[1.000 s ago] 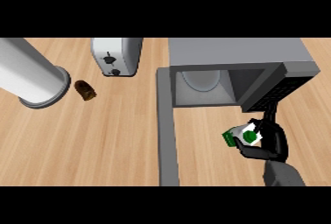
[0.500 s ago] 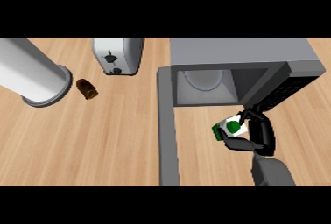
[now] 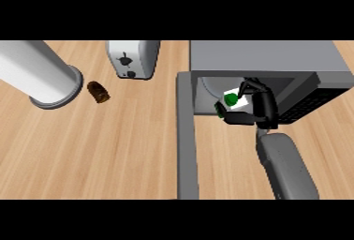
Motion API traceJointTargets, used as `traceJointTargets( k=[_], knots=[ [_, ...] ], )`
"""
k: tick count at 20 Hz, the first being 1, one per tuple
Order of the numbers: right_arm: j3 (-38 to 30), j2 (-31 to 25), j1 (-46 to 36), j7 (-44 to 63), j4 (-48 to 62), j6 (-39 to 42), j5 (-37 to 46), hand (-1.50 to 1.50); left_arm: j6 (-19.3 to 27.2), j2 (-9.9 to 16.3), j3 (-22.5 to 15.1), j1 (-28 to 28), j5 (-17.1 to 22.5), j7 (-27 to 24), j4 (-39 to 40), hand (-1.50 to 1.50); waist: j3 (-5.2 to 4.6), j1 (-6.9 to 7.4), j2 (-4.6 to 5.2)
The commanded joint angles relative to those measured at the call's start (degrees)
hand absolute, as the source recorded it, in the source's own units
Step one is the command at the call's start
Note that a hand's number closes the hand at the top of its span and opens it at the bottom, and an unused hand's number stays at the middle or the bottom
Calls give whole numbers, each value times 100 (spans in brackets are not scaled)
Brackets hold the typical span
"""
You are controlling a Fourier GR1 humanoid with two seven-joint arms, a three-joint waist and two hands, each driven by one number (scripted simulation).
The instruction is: Pick up the milk, place it into the microwave and close the microwave
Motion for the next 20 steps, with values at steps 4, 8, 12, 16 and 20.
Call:
traceJointTargets(
  k=[4, 8, 12, 16, 20],
  knots=[
    [-496, -419, -1765, -396, 2017, 39, 39, 150, -64, 310, 234, -202, 433, 297, -9, -150, -35, 107, 6],
    [-763, -681, -2513, -576, 2890, -20, 32, 150, -11, 148, -7, -395, 105, 209, 112, -150, -31, 208, 65],
    [-719, -532, -2871, -803, 3484, -619, 298, 150, -216, 119, 97, -339, 120, -48, 308, -150, -34, 301, 88],
    [-674, -848, -3146, -925, 3833, -722, 483, 150, -141, 162, -48, -612, 107, 85, 324, -150, -31, 333, 120],
    [-740, -1010, -3329, -975, 4169, -1062, 550, 150, -100, 242, -87, -736, 108, 211, 311, -150, -23, 501, 207]
  ],
)
